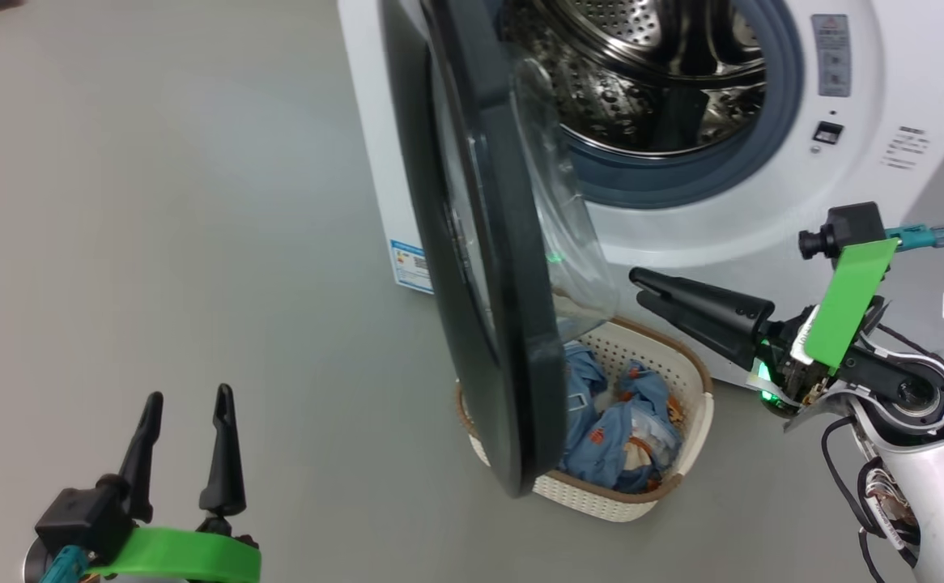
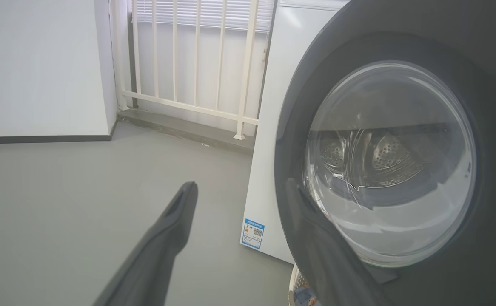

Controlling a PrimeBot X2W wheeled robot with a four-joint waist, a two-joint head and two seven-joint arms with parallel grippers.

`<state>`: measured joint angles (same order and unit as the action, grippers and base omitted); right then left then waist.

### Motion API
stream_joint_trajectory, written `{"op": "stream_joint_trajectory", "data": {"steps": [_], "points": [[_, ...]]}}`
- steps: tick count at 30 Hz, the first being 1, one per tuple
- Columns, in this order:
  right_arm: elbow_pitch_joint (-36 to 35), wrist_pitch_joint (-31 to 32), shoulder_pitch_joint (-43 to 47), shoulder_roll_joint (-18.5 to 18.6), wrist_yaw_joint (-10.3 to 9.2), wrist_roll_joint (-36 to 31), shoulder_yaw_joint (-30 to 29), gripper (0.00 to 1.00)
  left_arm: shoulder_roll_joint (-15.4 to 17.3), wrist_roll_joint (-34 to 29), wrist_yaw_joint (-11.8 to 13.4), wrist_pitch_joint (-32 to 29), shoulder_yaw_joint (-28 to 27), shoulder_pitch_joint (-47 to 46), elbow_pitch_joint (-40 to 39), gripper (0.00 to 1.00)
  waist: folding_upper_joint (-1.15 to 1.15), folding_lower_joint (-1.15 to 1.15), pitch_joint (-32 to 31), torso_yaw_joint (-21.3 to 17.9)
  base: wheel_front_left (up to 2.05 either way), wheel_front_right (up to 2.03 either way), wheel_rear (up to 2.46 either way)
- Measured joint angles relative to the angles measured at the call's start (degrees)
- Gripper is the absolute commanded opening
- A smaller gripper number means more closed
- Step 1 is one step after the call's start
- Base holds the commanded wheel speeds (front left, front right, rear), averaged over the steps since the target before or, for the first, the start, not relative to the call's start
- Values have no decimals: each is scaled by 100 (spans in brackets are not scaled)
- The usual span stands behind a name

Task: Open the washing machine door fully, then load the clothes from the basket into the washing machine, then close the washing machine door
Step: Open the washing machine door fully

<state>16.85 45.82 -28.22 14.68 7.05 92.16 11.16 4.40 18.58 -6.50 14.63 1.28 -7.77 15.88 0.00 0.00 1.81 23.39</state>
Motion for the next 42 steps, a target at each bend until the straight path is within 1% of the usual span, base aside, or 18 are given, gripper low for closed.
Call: {"op": "stream_joint_trajectory", "data": {"steps": [8, 12, 14, 19, 22, 25, 28, 33, 34, 35, 38, 42], "points": [[-595, -253, 302, 14, 0, -110, -62, 100, 0, 1, 9, 0, 2, 1, -11, 100, 0, 0, 7, -427, 0, 0, 0], [-868, -442, 434, 23, 0, -344, -92, 100, 2, 1, 9, 0, 2, 3, -24, 100, 0, 0, 6, -647, 0, 0, 0], [-973, -579, 494, 24, 0, -359, -152, 100, 1, 1, 21, 0, 2, 3, -40, 100, 0, 0, 9, -752, 0, 0, 0], [-1287, -1022, 656, 153, 0, -721, -188, 100, -2, 1, 51, 0, 0, 7, -67, 100, 0, 0, 30, -996, 0, 0, 0], [-1472, -1318, 679, 223, 0, -829, -152, 100, -3, 1, 51, 0, -10, 9, -75, 100, 0, 0, 53, -1122, 0, 0, 0], [-1647, -1775, 725, 403, 0, -1211, -15, 100, -7, 1, 51, 0, -8, 10, -85, 100, 0, 0, 75, -1224, 0, 0, 0], [-1672, -2421, 892, 636, 0, -1760, 163, 100, -9, 1, 51, 0, -11, 14, -102, 100, 0, 0, 86, -1311, 0, 0, 0], [-1528, -3643, 1029, 925, 0, -2482, 539, 100, -9, 1, 51, 0, -20, 96, -135, 100, 0, 0, 84, -1457, 0, 0, 0], [-1471, -4084, 1033, 1032, 0, -2703, 713, 100, -7, 1, 51, 0, -30, 124, -135, 100, 0, 0, 80, -1520, 0, 0, 0], [-1430, -4317, 1050, 1070, 0, -2838, 749, 100, -5, 1, 51, 0, -31, 124, -138, 100, 0, 0, 77, -1553, 0, 0, 0], [-1288, -4911, 1163, 1238, 1, -3204, 944, 100, -4, 0, 51, 0, -36, 130, -157, 100, 0, 0, 62, -1655, 0, 0, 0], [-1053, -5620, 1256, 1319, 1, -3590, 1074, 100, -2, 0, 52, 0, -54, 138, -162, 100, 0, 0, 30, -1795, 0, 0, 0]]}}
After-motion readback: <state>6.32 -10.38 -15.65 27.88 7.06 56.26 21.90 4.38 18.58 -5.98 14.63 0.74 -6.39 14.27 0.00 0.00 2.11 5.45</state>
